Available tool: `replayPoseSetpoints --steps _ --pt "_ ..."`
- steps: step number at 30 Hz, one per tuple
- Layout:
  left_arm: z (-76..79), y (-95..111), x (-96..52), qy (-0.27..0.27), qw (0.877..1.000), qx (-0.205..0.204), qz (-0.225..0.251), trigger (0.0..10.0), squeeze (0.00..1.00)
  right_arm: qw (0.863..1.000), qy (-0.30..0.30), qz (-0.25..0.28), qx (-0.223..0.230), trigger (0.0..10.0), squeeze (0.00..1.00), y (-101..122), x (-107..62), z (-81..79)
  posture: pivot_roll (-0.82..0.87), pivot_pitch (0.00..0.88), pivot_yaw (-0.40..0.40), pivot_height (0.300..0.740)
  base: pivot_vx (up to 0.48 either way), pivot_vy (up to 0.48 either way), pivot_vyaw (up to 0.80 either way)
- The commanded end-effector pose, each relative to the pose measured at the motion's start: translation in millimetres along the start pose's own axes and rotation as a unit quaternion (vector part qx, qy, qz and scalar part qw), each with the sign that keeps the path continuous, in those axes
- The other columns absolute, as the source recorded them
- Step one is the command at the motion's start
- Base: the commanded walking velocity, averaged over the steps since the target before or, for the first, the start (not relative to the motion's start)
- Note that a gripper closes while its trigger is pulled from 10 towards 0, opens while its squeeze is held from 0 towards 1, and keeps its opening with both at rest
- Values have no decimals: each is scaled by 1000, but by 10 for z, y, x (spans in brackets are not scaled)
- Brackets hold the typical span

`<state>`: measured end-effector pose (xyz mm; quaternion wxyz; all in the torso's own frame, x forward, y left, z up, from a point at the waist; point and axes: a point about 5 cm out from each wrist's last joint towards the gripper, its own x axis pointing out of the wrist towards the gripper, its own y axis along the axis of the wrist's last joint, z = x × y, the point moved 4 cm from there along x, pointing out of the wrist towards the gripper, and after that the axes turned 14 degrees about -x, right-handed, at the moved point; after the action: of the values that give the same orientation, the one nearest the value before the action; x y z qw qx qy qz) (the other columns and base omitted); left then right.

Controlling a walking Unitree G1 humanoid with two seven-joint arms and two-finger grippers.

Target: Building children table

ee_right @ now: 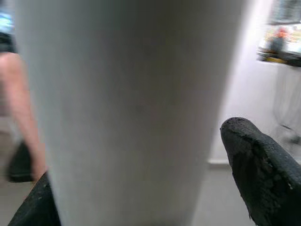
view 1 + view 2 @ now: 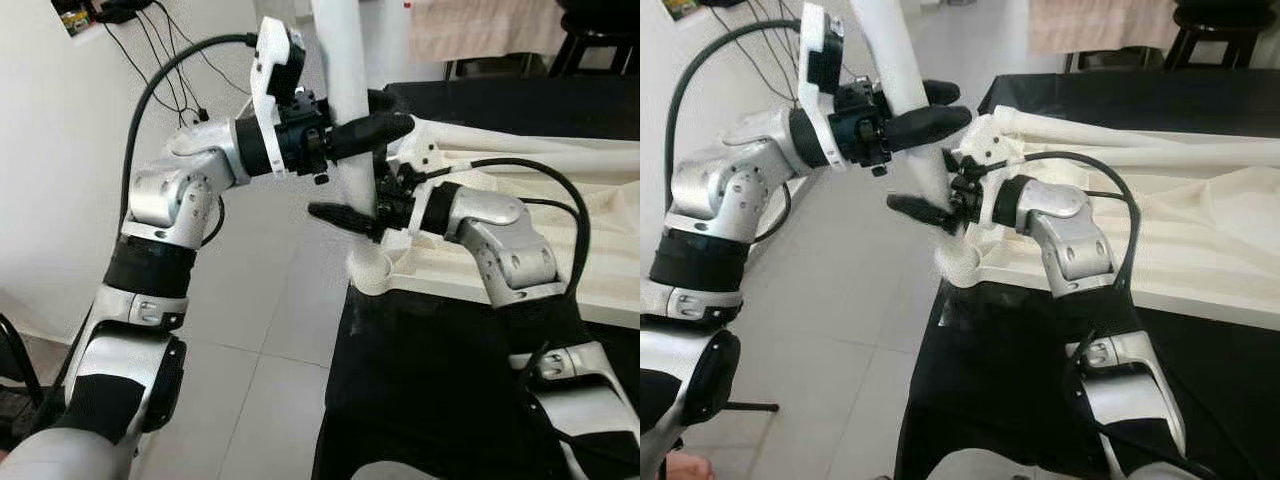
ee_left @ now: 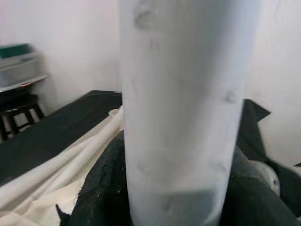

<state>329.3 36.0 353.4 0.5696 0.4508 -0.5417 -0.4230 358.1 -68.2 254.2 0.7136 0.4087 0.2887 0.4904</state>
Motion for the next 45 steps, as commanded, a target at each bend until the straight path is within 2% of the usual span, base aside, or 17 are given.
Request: replayPoseSetpoints --steps 1,5,8,9,13,14,16,22,32,35,36,37,39,42,43,44,45 --pt "180 171 8 -57 998 8 4 0 0 999 49 9 9 10000 0 11 111 -150 -58 21 92 740 0 0 0" --pt "385 286 29 -117 993 13 -11 0 0 996 90 0 27 10000 0 -97 206 -286 -56 10 84 740 0 0 0" --pt "407 296 32 -124 992 12 -12 0 0 995 95 -2 31 10000 0 -116 221 -299 -56 10 84 740 0 0 0" --pt "434 297 44 -133 991 17 -17 0 0 993 106 -4 51 9098 0 -146 257 -357 -57 5 82 740 0 0 0" --pt "434 297 44 -133 991 17 -17 0 0 993 106 -4 51 9098 0 -146 257 -357 -57 5 82 740 0 0 0" --pt "487 310 55 -152 988 21 -18 0 0 986 136 20 96 0 0 -133 347 -525 -62 0 76 740 0 0 0" --pt "487 310 55 -152 988 21 -18 0 0 986 136 20 96 0 0 -133 347 -525 -62 0 76 740 0 0 0" --pt "585 276 -31 -177 984 -3 3 0 0 970 151 106 161 0 0 34 415 -654 -68 0 70 740 0 0 0" --pt "585 229 -118 -166 986 -12 9 0 0 965 140 123 185 0 0 36 411 -642 -67 0 65 740 0 0 0" --pt "525 186 -253 -127 991 -17 23 0 0 968 107 118 192 0 0 -20 439 -591 -66 0 58 740 0 0 0" --pt "420 137 -356 -72 997 -23 35 10000 1000 974 76 104 185 0 0 -78 454 -531 -64 0 56 740 0 0 0" --pt "420 137 -356 -72 997 -23 35 10000 1000 974 76 104 185 0 0 -78 454 -531 -64 0 56 740 0 0 0" --pt "203 67 -638 51 994 -31 88 10000 1000 986 -10 63 155 0 0 -200 454 -312 -57 0 54 740 0 0 0" --pt "141 45 -742 91 990 -31 105 10000 1000 988 -38 51 142 0 0 -228 444 -233 -55 0 54 740 0 0 0" --pt "85 -1 -885 138 981 -36 128 10000 1000 987 -72 39 135 0 0 -255 424 -129 -49 0 51 740 0 0 0" --pt "85 -1 -885 138 981 -36 128 10000 1000 987 -72 39 135 0 0 -255 424 -129 -49 0 51 740 0 0 0" --pt "10 -129 -1083 208 967 -41 145 10000 1000 985 -107 28 133 0 0 -287 393 -13 -41 6 48 740 0 0 0"
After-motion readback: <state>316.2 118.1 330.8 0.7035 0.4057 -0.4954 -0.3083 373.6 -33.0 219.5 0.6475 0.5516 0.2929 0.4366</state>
